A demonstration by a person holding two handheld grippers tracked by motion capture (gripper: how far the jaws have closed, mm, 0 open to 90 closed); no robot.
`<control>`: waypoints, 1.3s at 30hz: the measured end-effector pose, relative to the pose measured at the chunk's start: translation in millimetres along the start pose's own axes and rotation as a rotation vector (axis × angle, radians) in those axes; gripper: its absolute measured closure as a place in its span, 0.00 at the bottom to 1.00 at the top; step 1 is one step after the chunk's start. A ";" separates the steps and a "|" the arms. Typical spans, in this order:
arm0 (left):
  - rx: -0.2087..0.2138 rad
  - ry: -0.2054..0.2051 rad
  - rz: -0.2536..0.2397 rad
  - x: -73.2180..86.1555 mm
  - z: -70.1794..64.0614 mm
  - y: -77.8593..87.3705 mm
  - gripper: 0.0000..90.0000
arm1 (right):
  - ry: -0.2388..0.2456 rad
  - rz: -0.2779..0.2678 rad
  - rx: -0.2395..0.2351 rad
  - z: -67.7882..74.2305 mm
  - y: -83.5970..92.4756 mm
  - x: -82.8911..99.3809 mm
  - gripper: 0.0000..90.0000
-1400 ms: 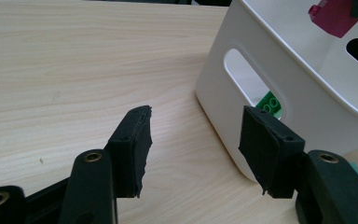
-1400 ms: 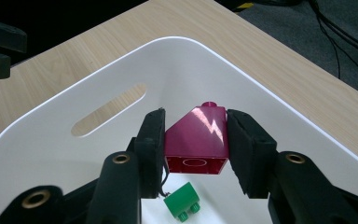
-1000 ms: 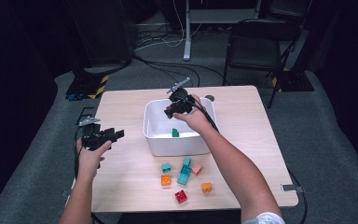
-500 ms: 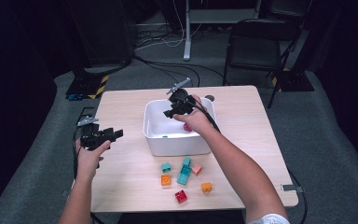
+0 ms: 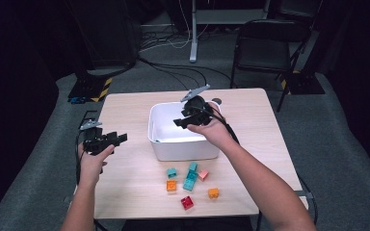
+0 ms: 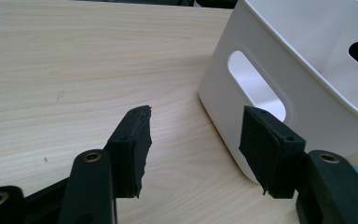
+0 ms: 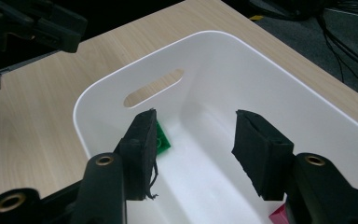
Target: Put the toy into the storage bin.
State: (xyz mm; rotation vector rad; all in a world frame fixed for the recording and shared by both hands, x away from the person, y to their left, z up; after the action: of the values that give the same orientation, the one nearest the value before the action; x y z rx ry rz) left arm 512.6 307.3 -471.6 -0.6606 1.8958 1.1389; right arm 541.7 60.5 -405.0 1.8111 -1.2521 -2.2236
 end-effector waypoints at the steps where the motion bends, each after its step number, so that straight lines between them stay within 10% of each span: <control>1: 0.001 -0.001 0.004 0.4 -0.4 0.2 0.47 | 0.000 -0.004 0.001 1.2 3.4 2.1 0.54; 20: 0.001 -0.003 0.010 2.1 -1.7 -2.0 0.47 | 0.024 -0.122 -0.023 32.2 68.4 38.7 0.53; 39: 0.003 -0.002 0.013 1.9 -2.4 -4.3 0.47 | 0.025 -0.074 0.002 49.8 54.5 103.9 0.55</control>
State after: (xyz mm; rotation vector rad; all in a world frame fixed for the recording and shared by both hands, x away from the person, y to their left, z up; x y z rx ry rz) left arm 514.0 303.2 -474.6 -0.6452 1.9023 1.1445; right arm 441.4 2.3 -458.1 1.9106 -1.2022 -2.2296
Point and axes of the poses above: each handheld gripper's, and its own axes: y roughly backward along the jaws, x roughly out of its underside, z roughly to its left, the point moved 10 cm from there along -y, roughly forward along the jaws, and after that the axes turned 5 degrees about -z, right-handed, at the moved point
